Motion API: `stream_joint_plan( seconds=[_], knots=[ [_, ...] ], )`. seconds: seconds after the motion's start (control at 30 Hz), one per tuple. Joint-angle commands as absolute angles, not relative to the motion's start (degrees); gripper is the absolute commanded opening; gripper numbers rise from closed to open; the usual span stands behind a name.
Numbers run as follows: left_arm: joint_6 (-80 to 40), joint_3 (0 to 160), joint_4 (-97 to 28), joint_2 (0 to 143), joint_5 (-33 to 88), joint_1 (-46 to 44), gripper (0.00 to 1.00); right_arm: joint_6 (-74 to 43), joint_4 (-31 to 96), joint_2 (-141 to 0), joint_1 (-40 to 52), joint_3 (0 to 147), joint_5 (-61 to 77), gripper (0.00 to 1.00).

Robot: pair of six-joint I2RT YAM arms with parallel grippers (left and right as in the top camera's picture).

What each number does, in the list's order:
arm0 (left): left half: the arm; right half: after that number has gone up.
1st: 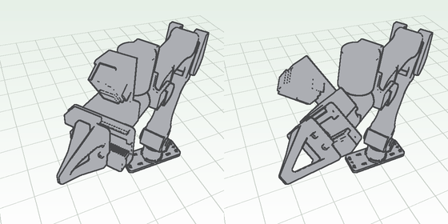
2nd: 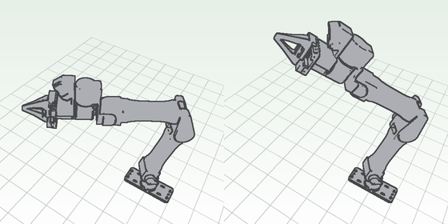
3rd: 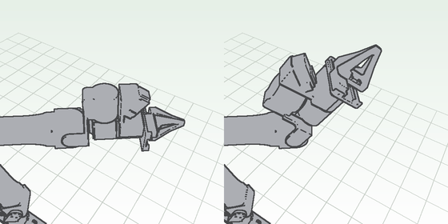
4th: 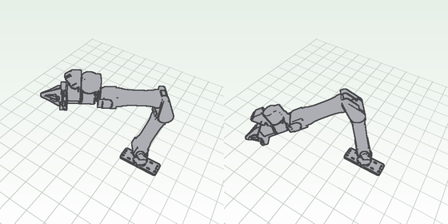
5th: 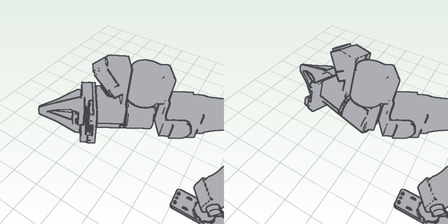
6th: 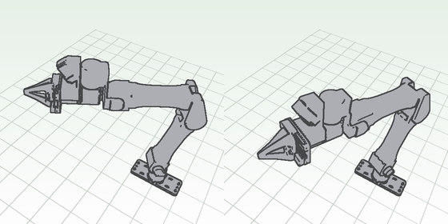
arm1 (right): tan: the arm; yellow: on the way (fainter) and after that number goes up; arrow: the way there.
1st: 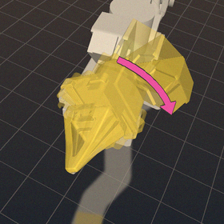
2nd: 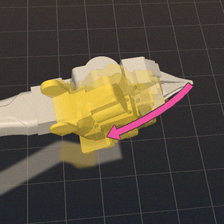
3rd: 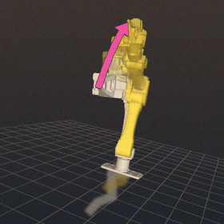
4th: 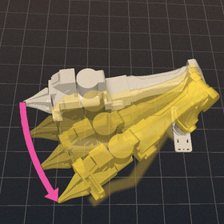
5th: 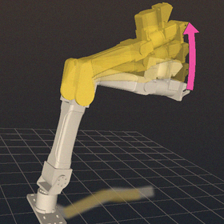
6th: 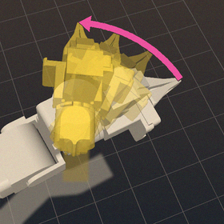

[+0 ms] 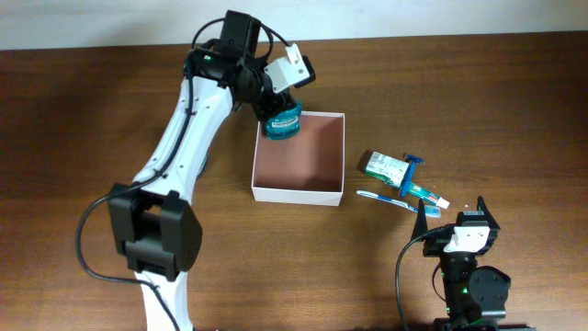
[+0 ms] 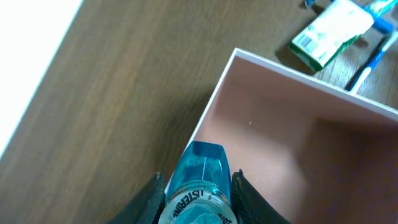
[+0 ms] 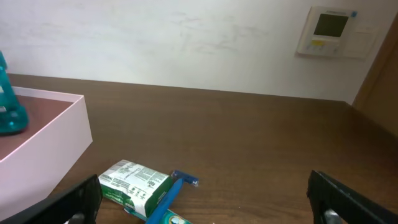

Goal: Pack container
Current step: 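Lift the Listerine bottle and carry it over the box, then lower the Listerine bottle into the box's back-left corner and release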

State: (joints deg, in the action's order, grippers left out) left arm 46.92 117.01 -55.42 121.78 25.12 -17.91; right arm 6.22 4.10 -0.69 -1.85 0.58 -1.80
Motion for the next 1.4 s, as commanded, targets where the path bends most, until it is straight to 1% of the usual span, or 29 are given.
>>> stream_joint_plan(
  seconds=[0.0,0.1,0.4,0.47,0.57,0.63,0.7,0.8,0.9,0.93,0.97,1.0,1.17,1.23,1.37],
  knots=[
    [50.4,118.3,-54.2,122.7,27.9,-17.7,0.13,6.2,4.6,-0.3,-2.2,0.3,-1.7,0.98],
    [52.5,118.3,-53.9,122.8,27.8,-17.5,0.13,6.2,4.6,-0.3,-2.2,0.3,-1.7,0.99],
    [52.6,118.3,-52.9,123.1,27.9,-16.3,0.14,6.2,4.6,-0.3,-2.2,0.3,-1.7,0.98],
    [52.6,118.3,-52.9,123.5,27.9,-16.3,0.19,6.2,4.6,-0.3,-2.2,0.3,-1.7,0.98],
    [52.6,118.3,-52.5,124.3,27.9,-16.3,0.2,6.2,4.6,-0.3,-2.2,0.3,-1.7,0.98],
    [52.6,118.3,-52.4,124.9,27.9,-16.3,0.27,6.2,4.6,-0.3,-2.2,0.3,-1.7,0.98],
    [52.4,118.3,-52.4,125.2,27.9,-16.3,0.51,6.2,4.6,-0.3,-2.2,0.3,-1.7,0.98],
    [52.2,118.3,-52.0,125.2,27.9,-16.3,0.64,6.2,4.6,-0.3,-2.2,0.3,-1.7,0.99],
    [49.8,118.4,-50.5,125.1,27.9,-16.3,0.84,6.2,4.6,-0.3,-2.2,0.3,-1.7,0.99],
    [49.1,118.4,-50.1,125.1,27.9,-16.3,0.87,6.2,4.6,-0.3,-2.2,0.3,-1.7,0.99],
    [48.4,118.4,-49.8,125.1,27.9,-16.3,0.87,6.2,4.6,-0.3,-2.2,0.3,-1.7,0.98],
    [47.6,118.6,-49.7,125.1,27.9,-16.3,0.93,6.2,4.6,-0.3,-2.2,0.3,-1.7,0.98],
    [44.4,120.6,-50.3,124.9,28.8,-16.5,0.97,6.2,4.6,-0.3,-2.2,0.3,-1.7,0.99],
    [44.4,121.3,-51.4,124.5,30.9,-16.5,0.99,6.2,4.6,-0.3,-2.2,0.3,-1.7,0.98],
    [44.3,121.7,-53.8,122.7,36.7,-16.5,0.99,6.2,4.6,-0.3,-2.2,0.3,-1.7,0.99]
  ],
)
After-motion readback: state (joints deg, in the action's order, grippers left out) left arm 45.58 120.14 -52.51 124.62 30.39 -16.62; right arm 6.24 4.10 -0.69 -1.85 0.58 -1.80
